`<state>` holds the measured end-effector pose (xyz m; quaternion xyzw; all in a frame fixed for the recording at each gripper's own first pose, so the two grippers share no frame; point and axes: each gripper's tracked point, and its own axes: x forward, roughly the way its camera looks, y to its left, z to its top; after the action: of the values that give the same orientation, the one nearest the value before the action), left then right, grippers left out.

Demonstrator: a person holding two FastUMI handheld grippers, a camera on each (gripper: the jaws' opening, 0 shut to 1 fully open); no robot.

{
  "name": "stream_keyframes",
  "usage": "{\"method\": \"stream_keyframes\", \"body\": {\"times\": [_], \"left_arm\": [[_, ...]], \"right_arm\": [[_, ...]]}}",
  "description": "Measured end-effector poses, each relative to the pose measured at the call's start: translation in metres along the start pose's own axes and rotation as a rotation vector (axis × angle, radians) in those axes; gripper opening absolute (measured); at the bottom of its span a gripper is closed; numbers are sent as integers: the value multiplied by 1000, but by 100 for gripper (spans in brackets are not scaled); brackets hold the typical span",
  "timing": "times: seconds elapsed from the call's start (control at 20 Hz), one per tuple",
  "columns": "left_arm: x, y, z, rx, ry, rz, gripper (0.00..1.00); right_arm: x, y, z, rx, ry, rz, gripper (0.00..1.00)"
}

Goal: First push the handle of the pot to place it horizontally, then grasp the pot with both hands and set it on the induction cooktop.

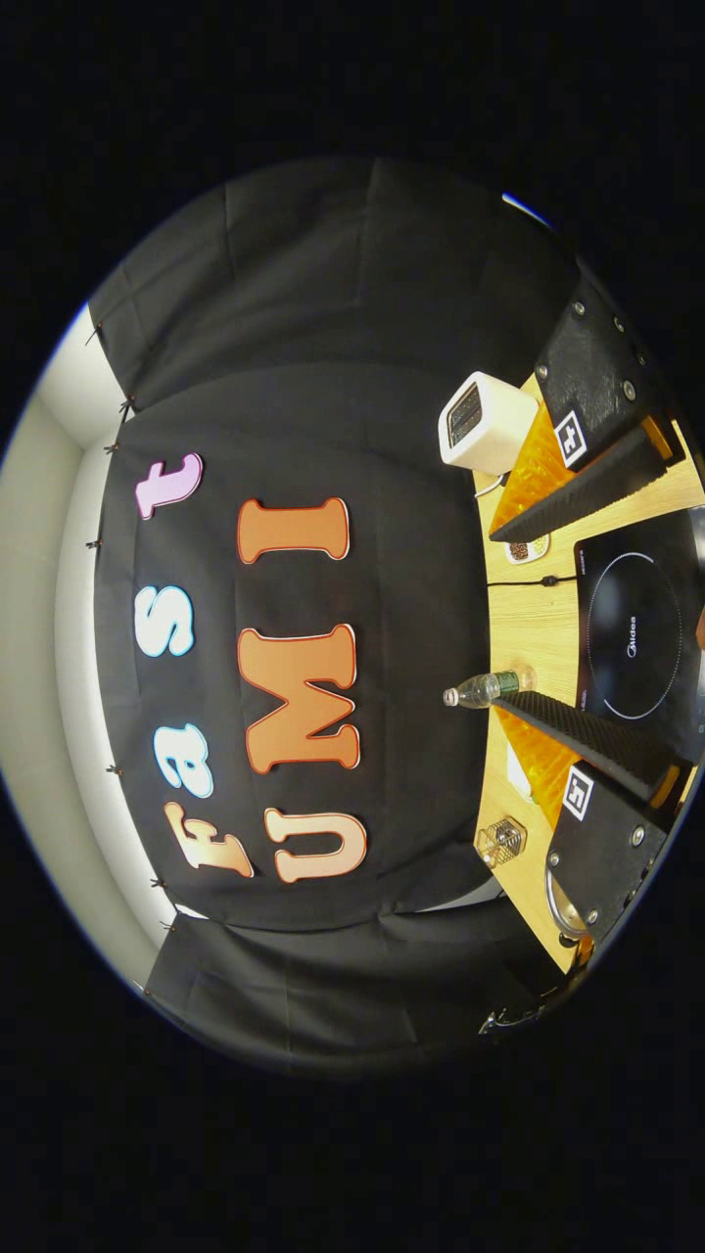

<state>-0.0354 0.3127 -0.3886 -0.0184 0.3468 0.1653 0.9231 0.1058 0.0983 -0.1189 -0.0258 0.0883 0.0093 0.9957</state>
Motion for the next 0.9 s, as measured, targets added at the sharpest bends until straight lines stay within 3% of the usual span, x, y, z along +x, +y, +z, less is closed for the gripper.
{"method": "stream_keyframes", "body": {"times": [0.9], "left_arm": [[31,8,20,52,-4,-6,2]], "right_arm": [[3,29,-34,0,52,11,95]]}}
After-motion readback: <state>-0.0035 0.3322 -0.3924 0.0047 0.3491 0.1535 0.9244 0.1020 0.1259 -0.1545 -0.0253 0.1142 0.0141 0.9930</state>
